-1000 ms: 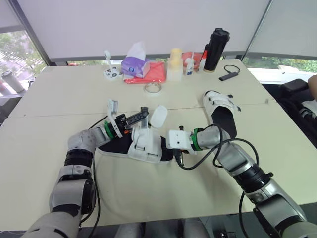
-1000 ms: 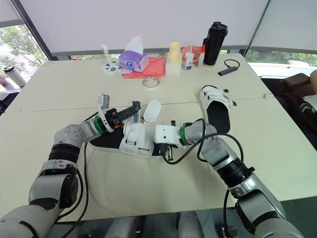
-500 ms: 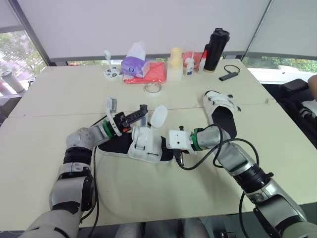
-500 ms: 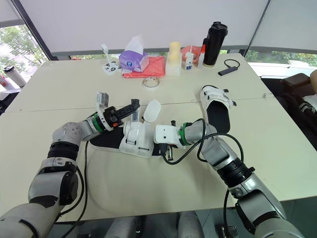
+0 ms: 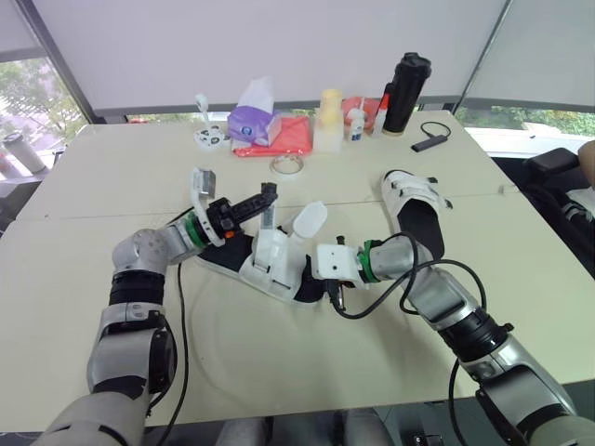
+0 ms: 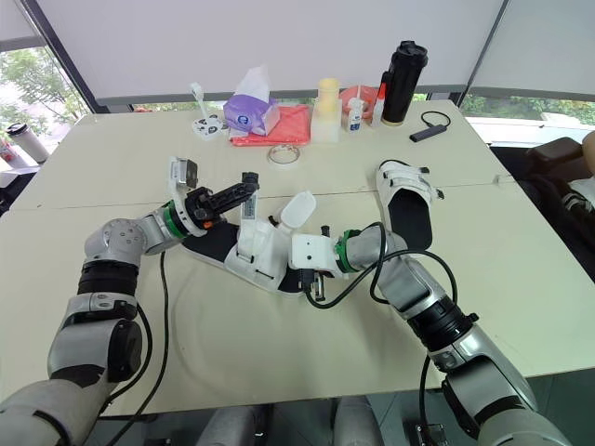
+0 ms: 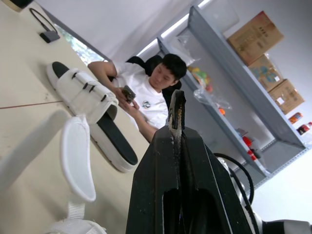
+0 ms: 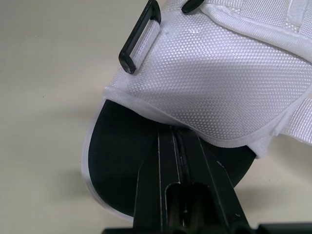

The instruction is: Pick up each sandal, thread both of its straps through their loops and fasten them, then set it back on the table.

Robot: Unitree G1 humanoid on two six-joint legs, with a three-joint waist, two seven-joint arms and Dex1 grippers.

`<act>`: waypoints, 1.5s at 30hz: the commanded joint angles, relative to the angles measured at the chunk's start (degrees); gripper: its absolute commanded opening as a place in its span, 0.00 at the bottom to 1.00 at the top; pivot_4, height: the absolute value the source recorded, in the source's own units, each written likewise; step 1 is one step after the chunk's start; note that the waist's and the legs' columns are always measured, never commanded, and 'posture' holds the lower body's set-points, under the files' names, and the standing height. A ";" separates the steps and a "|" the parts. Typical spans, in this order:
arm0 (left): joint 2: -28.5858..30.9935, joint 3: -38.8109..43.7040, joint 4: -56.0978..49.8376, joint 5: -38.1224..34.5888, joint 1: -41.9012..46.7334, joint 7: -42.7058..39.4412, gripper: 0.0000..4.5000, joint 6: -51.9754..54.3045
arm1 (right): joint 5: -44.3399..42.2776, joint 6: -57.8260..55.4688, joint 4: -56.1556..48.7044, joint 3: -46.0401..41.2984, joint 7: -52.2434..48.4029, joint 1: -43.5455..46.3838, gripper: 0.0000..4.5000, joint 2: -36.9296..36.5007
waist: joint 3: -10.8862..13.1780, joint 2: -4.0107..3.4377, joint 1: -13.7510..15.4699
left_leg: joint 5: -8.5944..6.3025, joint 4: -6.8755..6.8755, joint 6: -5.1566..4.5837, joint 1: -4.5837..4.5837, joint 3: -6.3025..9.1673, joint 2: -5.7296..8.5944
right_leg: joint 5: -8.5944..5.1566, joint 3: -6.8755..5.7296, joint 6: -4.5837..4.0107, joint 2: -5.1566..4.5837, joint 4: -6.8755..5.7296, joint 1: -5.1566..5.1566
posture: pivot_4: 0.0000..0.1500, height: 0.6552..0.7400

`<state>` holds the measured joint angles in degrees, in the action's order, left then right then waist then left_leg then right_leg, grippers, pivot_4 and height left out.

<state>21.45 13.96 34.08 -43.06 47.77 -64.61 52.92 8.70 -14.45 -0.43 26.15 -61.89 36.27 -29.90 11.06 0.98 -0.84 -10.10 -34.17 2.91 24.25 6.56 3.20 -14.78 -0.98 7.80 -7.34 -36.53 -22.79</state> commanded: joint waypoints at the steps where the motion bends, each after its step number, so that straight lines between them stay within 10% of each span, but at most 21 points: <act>1: 0.21 -1.91 2.50 2.69 2.56 -1.09 0.01 -2.68 | 0.70 -0.42 0.15 1.06 -0.57 -1.14 0.00 -0.46 | 0.00 0.00 0.03 | 0.00 0.00 0.00 0.00 0.00 0.00 | 0.00 0.00 0.00 0.00 0.00 0.01 | 1.00 1.00; 20: -2.45 -2.47 27.82 12.99 11.66 0.78 0.01 -11.76 | 0.84 -1.63 -1.55 0.82 -0.38 -1.97 0.00 -1.14 | -0.01 0.01 0.07 | 0.00 -0.01 -0.01 0.00 0.00 0.01 | 0.00 -0.05 0.04 0.01 0.00 0.04 | 1.00 1.00; 23: -2.69 -2.70 29.34 14.16 11.94 0.18 0.19 -10.69 | 0.86 -1.71 -1.65 0.83 -0.35 -1.98 0.00 -1.18 | -0.01 0.02 0.03 | 0.00 -0.02 -0.01 0.00 0.00 0.01 | 0.01 -0.06 0.06 0.01 0.00 0.06 | 1.00 1.00; 30: -2.94 -2.91 29.16 16.76 11.68 -0.38 0.99 -11.48 | 0.85 -1.76 -1.57 0.84 -0.33 -1.93 0.00 -1.15 | -0.02 0.02 0.07 | 0.00 -0.02 -0.01 -0.01 0.00 0.01 | 0.01 -0.06 0.06 0.01 0.00 0.06 | 1.00 1.00; 45: 6.11 -0.99 25.40 17.77 11.69 -2.25 0.99 -12.52 | 0.77 -1.35 -0.92 1.26 -0.08 -1.47 0.00 -0.52 | -0.02 0.02 -1.34 | 0.00 0.03 0.00 -0.49 0.05 -0.07 | -0.04 -0.06 0.12 0.09 -0.13 0.36 | 1.00 1.00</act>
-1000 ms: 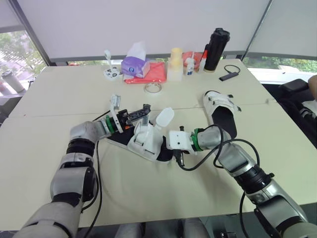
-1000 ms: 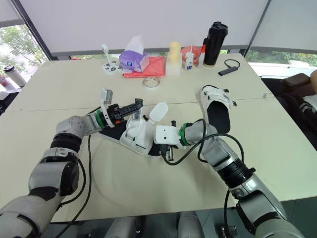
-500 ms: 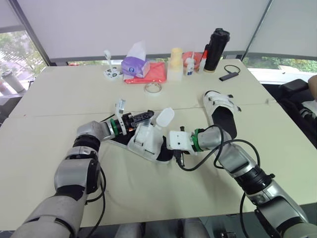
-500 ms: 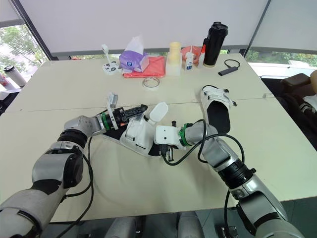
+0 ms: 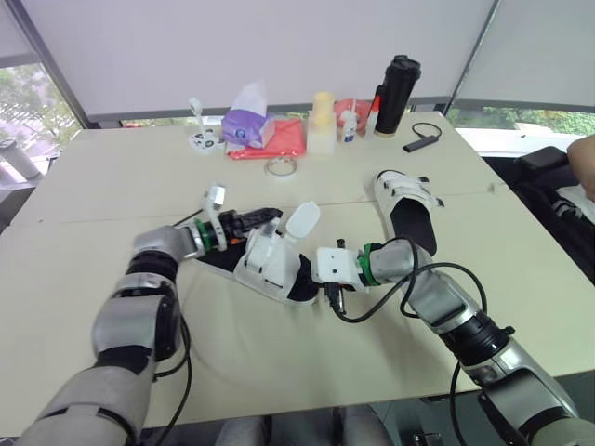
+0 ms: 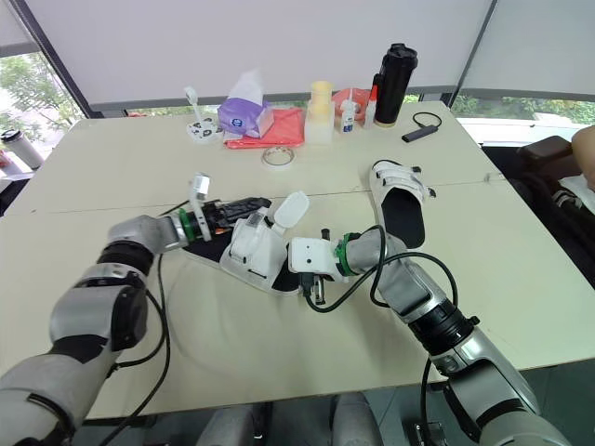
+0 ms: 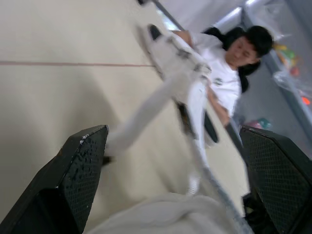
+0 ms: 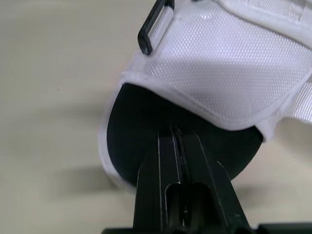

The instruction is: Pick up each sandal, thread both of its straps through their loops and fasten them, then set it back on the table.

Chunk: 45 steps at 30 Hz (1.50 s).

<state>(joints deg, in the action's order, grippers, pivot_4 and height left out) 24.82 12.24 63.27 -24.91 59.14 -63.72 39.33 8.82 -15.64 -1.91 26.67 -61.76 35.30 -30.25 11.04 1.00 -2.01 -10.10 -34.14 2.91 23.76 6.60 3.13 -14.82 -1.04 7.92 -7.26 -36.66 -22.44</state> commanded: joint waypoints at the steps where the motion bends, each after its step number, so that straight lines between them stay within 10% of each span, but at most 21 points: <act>1: 3.96 0.74 -5.64 -1.08 -0.19 -4.36 0.99 2.97 | 0.64 -0.17 0.56 0.74 -0.21 -0.52 0.00 -0.13 | 0.00 0.00 -0.23 | 0.00 0.00 0.00 0.05 0.00 0.00 | 0.04 0.00 -0.07 0.00 0.01 -0.03 | 1.00 1.00; 15: 10.86 -4.01 -33.12 -6.76 -14.68 -12.14 0.99 20.54 | 0.73 0.76 1.21 0.91 -0.47 -0.43 0.00 0.07 | 0.01 0.00 -0.41 | -0.01 0.02 0.01 0.07 0.02 0.00 | 0.03 0.04 -0.09 0.00 0.02 -0.05 | 1.00 1.00; 27: 11.95 -17.20 -40.87 -2.08 -21.90 -17.86 0.99 10.03 | 0.79 0.64 0.66 0.46 -0.90 -0.35 0.00 -0.68 | 0.00 -0.01 -0.15 | -0.01 0.10 0.01 0.07 -0.03 -0.01 | 0.03 0.15 -0.14 -0.01 0.05 -0.11 | 1.00 1.00; 45: 15.51 -13.20 -61.97 -14.50 -29.97 -16.62 0.99 22.85 | -5.34 -5.09 -4.91 -2.82 -2.67 1.34 0.00 1.07 | 0.03 -0.04 -0.27 | -0.01 0.13 0.00 0.43 -0.01 -0.01 | 0.04 0.15 -0.14 -0.02 0.11 -0.43 | 1.00 1.00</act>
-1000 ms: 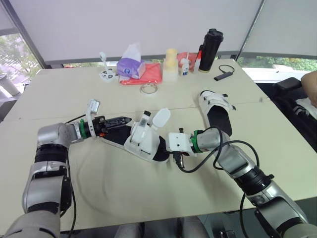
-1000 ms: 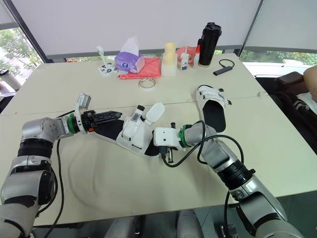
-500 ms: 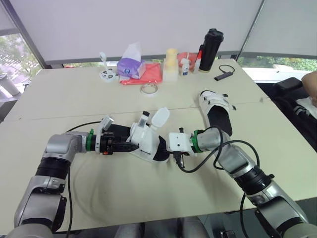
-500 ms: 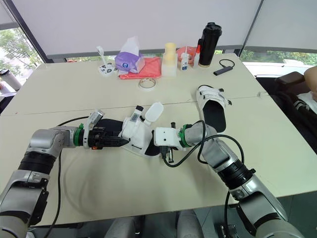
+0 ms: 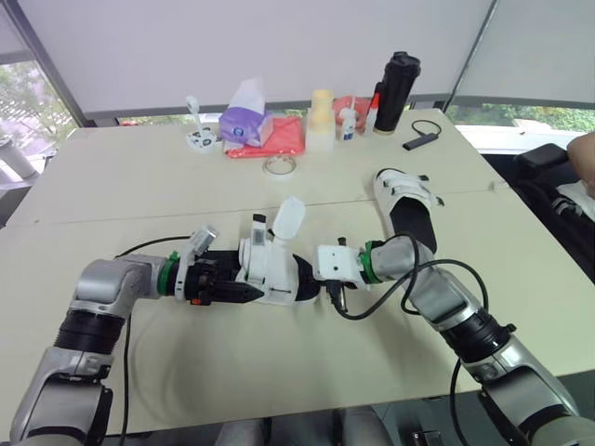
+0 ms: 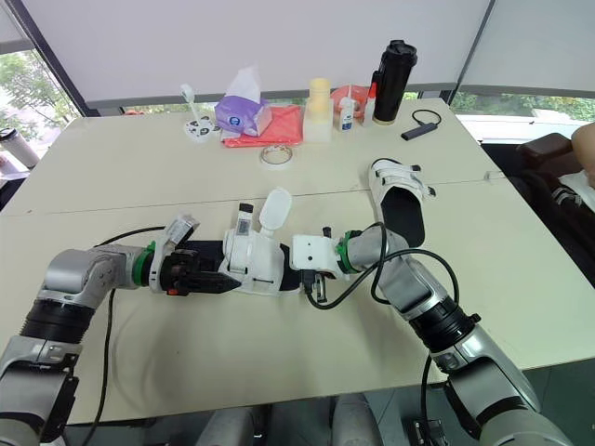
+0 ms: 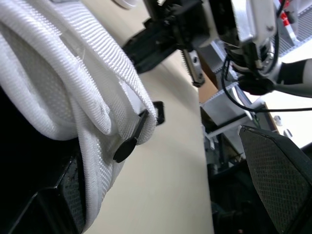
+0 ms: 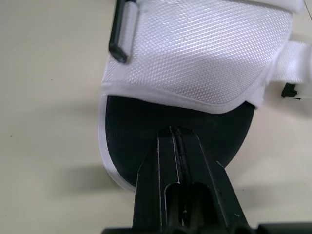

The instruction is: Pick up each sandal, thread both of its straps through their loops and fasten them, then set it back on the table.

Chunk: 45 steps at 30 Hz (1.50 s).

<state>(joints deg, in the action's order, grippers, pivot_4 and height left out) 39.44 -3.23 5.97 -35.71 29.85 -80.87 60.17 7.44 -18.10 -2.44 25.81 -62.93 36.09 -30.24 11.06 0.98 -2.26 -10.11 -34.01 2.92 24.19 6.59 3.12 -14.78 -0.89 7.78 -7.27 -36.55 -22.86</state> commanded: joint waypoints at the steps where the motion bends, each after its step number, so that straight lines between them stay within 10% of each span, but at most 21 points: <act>1: 1.05 2.39 -5.60 -4.18 -1.31 0.97 0.99 2.30 | -5.78 -4.16 -5.62 -2.25 -2.31 0.29 0.00 1.47 | 0.01 -0.02 -0.05 | 0.00 0.00 0.00 0.06 -0.01 0.00 | 0.00 0.01 0.00 0.00 0.00 -0.07 | 1.00 1.00; 29: 0.43 4.42 -18.80 -13.61 -11.15 12.47 0.99 5.56 | -4.18 5.99 5.06 -0.54 2.78 -1.89 0.00 2.50 | 0.02 -0.02 0.00 | 0.01 -0.04 0.00 0.18 -0.03 -0.01 | 0.05 0.07 -0.11 0.00 -0.04 -0.24 | 1.00 1.00; 45: 9.08 6.48 -12.30 -5.24 -18.94 13.18 0.99 -7.85 | -0.25 6.83 6.17 3.07 1.80 -3.70 0.00 1.47 | -0.17 -0.23 0.17 | 0.00 0.07 0.01 -0.24 -0.01 -0.06 | -0.09 0.08 -0.37 0.00 0.13 0.17 | 1.00 1.00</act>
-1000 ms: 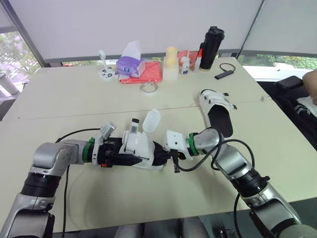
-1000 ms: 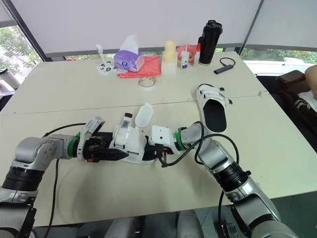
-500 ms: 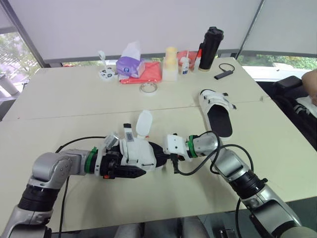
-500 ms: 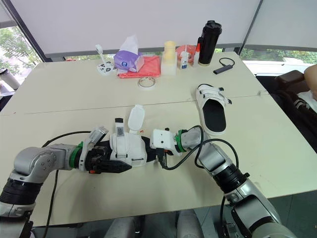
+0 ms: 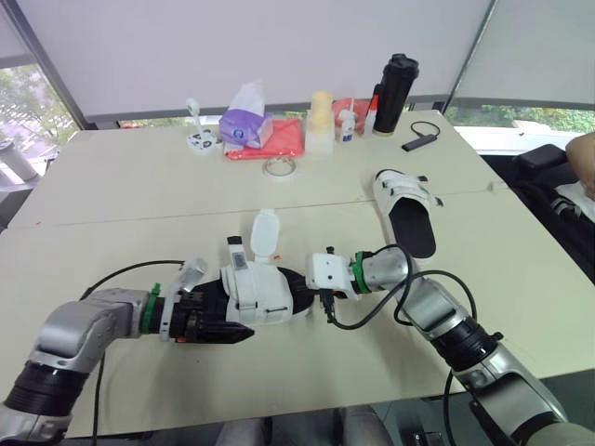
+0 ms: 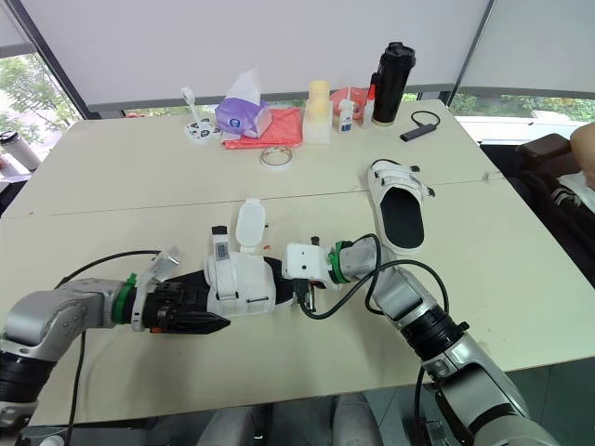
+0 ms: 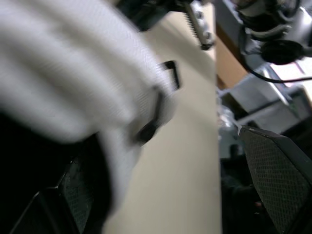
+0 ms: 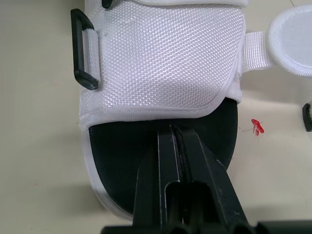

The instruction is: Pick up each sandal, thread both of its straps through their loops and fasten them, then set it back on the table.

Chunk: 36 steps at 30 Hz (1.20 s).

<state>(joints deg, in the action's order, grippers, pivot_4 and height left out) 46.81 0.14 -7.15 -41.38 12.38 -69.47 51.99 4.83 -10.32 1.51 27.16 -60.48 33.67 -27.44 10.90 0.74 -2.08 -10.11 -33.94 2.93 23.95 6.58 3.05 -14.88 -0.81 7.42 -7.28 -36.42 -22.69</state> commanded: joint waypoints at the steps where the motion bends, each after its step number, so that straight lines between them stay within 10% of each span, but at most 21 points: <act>1: 2.15 3.97 0.40 -0.05 -1.98 1.61 0.99 0.44 | 2.42 -0.85 2.30 1.70 -0.69 -1.17 0.00 -1.29 | -0.01 0.00 -0.01 | 0.00 0.00 0.00 0.00 0.01 0.00 | 0.00 0.00 0.00 0.00 0.01 0.00 | 1.00 1.00; 20: -3.18 16.72 10.74 -10.76 14.78 9.85 0.99 6.95 | 3.14 1.15 4.79 1.42 -1.13 0.81 0.00 -0.71 | -0.02 0.08 0.14 | 0.01 -0.01 0.00 -0.03 -0.02 0.01 | 0.09 -0.02 0.13 0.06 0.01 0.05 | 1.00 1.00; 23: -6.60 13.65 13.03 -8.34 17.61 10.60 0.80 5.04 | 3.29 1.10 4.72 1.34 -0.95 0.83 0.00 -0.77 | -0.03 0.09 0.25 | 0.01 -0.02 0.00 -0.06 -0.03 0.01 | 0.09 -0.02 0.14 0.06 0.01 0.09 | 1.00 1.00; 30: -8.32 7.80 15.40 -2.87 19.36 8.39 0.01 0.70 | 3.35 0.92 4.23 1.31 -0.66 0.54 0.00 -1.14 | -0.03 0.09 0.13 | 0.01 -0.01 0.00 -0.11 -0.06 0.01 | 0.15 -0.01 0.24 0.06 0.01 0.13 | 1.00 1.00; 36: -7.94 3.48 17.94 3.24 19.22 6.41 0.01 -4.55 | 3.37 0.63 3.83 1.20 -0.49 0.53 0.00 -1.33 | -0.03 0.09 0.19 | 0.01 -0.01 0.00 -0.11 -0.06 0.01 | 0.14 -0.01 0.20 0.06 0.02 0.14 | 1.00 1.00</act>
<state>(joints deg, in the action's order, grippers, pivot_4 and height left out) 38.12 3.96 10.95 -39.42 31.05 -61.74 49.44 5.71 -8.14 3.56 27.59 -61.18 35.02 -27.69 10.86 0.83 -1.88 -10.11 -33.95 2.93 23.84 6.51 3.07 -14.74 -0.82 7.62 -7.21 -36.40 -22.56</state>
